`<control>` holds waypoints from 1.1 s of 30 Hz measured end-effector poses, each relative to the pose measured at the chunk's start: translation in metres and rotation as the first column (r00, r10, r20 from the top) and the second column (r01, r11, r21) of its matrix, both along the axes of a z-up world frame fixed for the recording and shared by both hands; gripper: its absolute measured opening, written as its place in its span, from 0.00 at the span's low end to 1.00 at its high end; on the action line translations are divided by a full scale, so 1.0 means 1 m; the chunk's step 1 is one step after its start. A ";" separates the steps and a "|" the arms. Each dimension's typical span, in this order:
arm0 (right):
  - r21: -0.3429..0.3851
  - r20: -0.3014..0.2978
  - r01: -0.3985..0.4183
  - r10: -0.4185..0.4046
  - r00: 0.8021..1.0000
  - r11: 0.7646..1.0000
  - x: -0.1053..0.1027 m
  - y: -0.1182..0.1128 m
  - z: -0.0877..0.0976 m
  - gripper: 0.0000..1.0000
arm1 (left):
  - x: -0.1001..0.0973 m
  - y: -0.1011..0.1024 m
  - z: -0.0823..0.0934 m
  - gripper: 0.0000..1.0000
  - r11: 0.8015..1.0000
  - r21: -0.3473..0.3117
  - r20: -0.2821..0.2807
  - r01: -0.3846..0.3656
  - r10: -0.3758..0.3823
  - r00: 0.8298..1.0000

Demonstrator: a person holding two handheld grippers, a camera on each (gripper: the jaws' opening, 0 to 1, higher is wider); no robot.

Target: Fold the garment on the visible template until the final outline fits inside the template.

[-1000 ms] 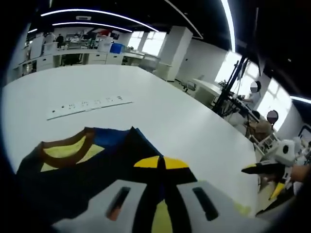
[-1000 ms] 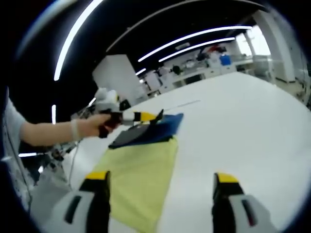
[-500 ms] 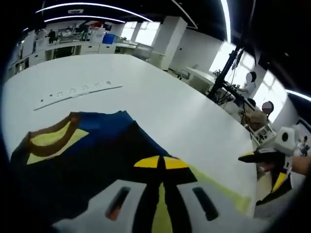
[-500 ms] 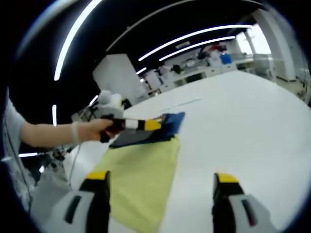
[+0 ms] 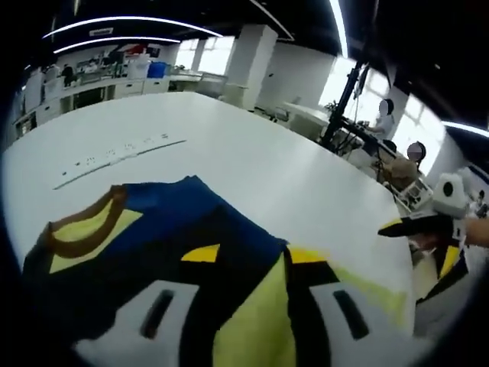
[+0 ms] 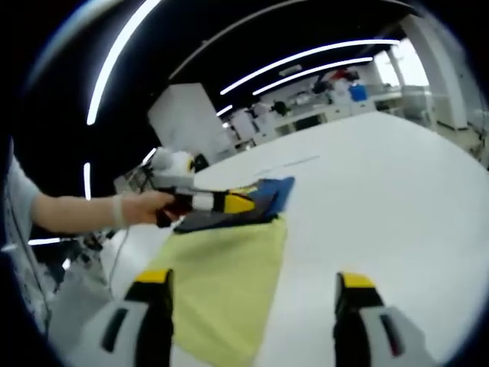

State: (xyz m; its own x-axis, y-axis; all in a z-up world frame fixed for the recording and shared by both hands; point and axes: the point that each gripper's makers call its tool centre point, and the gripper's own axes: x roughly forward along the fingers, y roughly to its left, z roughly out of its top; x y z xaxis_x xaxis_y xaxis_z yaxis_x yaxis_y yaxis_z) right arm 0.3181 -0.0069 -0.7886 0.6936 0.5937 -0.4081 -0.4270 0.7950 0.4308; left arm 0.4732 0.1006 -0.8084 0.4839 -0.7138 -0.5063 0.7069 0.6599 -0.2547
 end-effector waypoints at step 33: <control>-0.069 0.024 -0.121 0.123 0.992 0.990 0.014 0.038 0.012 0.87 | -0.034 0.133 0.038 0.86 0.992 -0.024 0.126 -0.126 0.128 0.984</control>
